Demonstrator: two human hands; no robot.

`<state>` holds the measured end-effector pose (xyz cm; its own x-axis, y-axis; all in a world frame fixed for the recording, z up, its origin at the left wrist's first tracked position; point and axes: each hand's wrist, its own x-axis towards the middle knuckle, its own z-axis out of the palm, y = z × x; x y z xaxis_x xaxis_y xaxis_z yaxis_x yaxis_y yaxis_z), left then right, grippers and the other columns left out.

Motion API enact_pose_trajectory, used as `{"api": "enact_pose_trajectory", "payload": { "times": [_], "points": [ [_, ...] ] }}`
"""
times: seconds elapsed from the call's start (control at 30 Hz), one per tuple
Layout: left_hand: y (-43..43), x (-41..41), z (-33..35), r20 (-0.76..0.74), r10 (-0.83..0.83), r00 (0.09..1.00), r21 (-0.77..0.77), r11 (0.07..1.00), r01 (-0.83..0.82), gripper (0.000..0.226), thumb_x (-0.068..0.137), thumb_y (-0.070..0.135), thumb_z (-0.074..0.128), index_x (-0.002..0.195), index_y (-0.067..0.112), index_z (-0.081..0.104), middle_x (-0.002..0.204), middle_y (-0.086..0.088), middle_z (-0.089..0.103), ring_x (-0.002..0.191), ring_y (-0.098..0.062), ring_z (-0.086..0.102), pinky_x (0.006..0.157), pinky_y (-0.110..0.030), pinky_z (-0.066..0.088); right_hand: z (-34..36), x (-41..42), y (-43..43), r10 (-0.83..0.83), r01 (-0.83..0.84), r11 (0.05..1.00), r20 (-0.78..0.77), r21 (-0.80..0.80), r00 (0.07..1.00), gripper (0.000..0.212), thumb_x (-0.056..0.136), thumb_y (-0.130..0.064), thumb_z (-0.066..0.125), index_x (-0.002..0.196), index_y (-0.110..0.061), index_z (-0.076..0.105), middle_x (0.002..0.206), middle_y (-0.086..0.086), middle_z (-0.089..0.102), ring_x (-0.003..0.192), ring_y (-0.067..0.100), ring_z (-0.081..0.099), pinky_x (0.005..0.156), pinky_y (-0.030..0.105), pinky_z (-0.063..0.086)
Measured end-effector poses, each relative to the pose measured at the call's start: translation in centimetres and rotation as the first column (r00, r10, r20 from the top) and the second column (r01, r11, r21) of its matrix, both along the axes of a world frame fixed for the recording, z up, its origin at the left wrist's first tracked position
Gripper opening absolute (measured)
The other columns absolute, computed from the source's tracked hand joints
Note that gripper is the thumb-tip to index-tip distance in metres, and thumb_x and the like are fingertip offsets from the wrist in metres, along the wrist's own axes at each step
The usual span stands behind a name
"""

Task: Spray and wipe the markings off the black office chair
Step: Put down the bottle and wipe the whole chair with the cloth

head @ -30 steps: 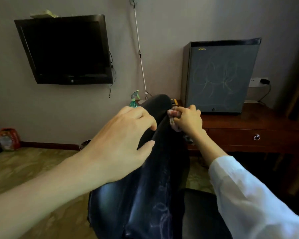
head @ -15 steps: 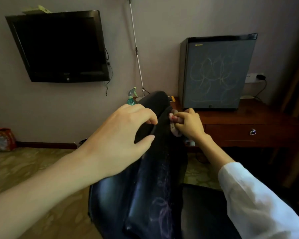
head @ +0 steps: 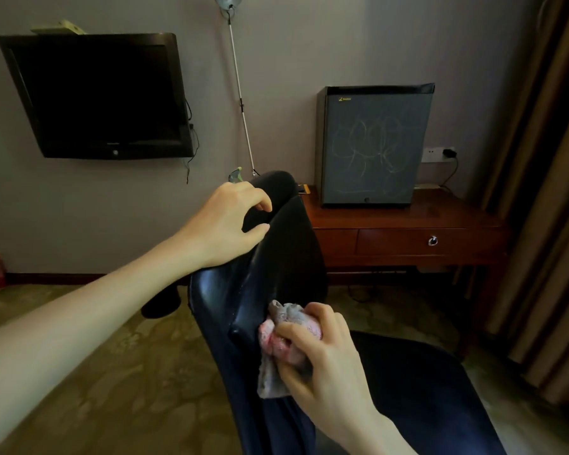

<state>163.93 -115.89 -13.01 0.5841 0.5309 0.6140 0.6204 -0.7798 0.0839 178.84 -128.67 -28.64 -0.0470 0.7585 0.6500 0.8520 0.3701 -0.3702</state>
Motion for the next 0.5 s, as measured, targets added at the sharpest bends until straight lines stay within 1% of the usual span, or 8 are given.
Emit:
{"api": "enact_pose_trajectory", "payload": {
  "times": [0.07, 0.13, 0.23, 0.3, 0.37, 0.43, 0.5],
  "points": [
    [-0.2, 0.0, 0.0, 0.013, 0.008, 1.000, -0.006, 1.000, -0.008, 0.022, 0.084, 0.019, 0.068, 0.105, 0.013, 0.066, 0.102, -0.001, 0.063, 0.099, -0.018, 0.053, 0.085, -0.022, 0.034, 0.4, -0.5, -0.2, -0.016, 0.015, 1.000, 0.030, 0.025, 0.999, 0.030, 0.077, -0.042, 0.059, 0.106, -0.039, 0.058, 0.124, 0.002, 0.047, 0.106, 0.020, 0.048, 0.064, 0.023, 0.046],
    [-0.2, -0.1, 0.0, 0.019, 0.008, 1.000, -0.006, 1.000, -0.008, 0.022, 0.084, 0.019, 0.068, 0.105, 0.013, 0.066, 0.102, -0.001, 0.063, 0.099, -0.017, 0.053, 0.085, -0.021, 0.034, 0.9, -0.8, 0.3, -0.026, 0.024, 0.999, 0.039, 0.049, 0.999, 0.030, 0.075, -0.038, 0.063, 0.104, -0.036, 0.059, 0.123, 0.004, 0.048, 0.105, 0.022, 0.049, 0.061, 0.022, 0.045],
    [0.2, -0.2, -0.1, 0.022, 0.011, 1.000, -0.008, 1.000, -0.010, 0.022, 0.085, 0.019, 0.067, 0.106, 0.013, 0.066, 0.104, -0.001, 0.062, 0.100, -0.016, 0.051, 0.085, -0.022, 0.035, 1.4, -0.8, 1.6, -0.035, 0.032, 0.994, 0.027, 0.106, 0.999, 0.030, 0.075, -0.038, 0.061, 0.105, -0.035, 0.059, 0.124, 0.005, 0.048, 0.104, 0.022, 0.049, 0.066, 0.024, 0.044],
    [0.5, -0.2, -0.1, 0.018, 0.013, 1.000, 0.000, 1.000, -0.013, 0.022, 0.085, 0.020, 0.067, 0.107, 0.016, 0.064, 0.105, 0.001, 0.062, 0.100, -0.013, 0.049, 0.085, -0.021, 0.034, 1.8, -0.8, 2.9, -0.030, 0.026, 0.989, 0.020, 0.143, 0.999, 0.031, 0.076, -0.035, 0.064, 0.107, -0.034, 0.060, 0.123, 0.006, 0.048, 0.103, 0.023, 0.049, 0.071, 0.027, 0.045],
    [0.8, -0.3, -0.2, 0.017, 0.016, 1.000, -0.001, 1.000, -0.016, 0.023, 0.085, 0.021, 0.066, 0.107, 0.017, 0.064, 0.105, 0.002, 0.061, 0.100, -0.012, 0.049, 0.084, -0.020, 0.034, 2.1, -0.4, 4.6, -0.023, 0.023, 0.987, -0.004, 0.157, 1.000, 0.032, 0.077, -0.034, 0.064, 0.109, -0.033, 0.061, 0.123, 0.007, 0.048, 0.103, 0.025, 0.049, 0.072, 0.030, 0.046],
    [1.0, -0.3, -0.2, 0.023, 0.009, 1.000, -0.004, 1.000, -0.009, 0.023, 0.085, 0.022, 0.066, 0.107, 0.018, 0.064, 0.105, 0.003, 0.061, 0.100, -0.012, 0.050, 0.084, -0.020, 0.034, 2.5, 0.5, 7.3, -0.047, 0.050, 0.988, -0.027, 0.148, 0.999, 0.033, 0.079, -0.033, 0.065, 0.112, -0.032, 0.062, 0.124, 0.011, 0.049, 0.105, 0.027, 0.048, 0.071, 0.032, 0.043],
    [1.2, -0.4, -0.3, 0.019, 0.004, 1.000, 0.004, 1.000, -0.004, 0.023, 0.085, 0.023, 0.066, 0.107, 0.019, 0.064, 0.104, 0.004, 0.061, 0.099, -0.012, 0.051, 0.083, -0.017, 0.034, 2.7, 2.0, 10.9, -0.125, 0.125, 0.988, -0.013, 0.088, 0.992, 0.035, 0.082, -0.030, 0.067, 0.117, -0.030, 0.063, 0.128, 0.013, 0.046, 0.109, 0.030, 0.045, 0.074, 0.031, 0.040]
  ]
}}
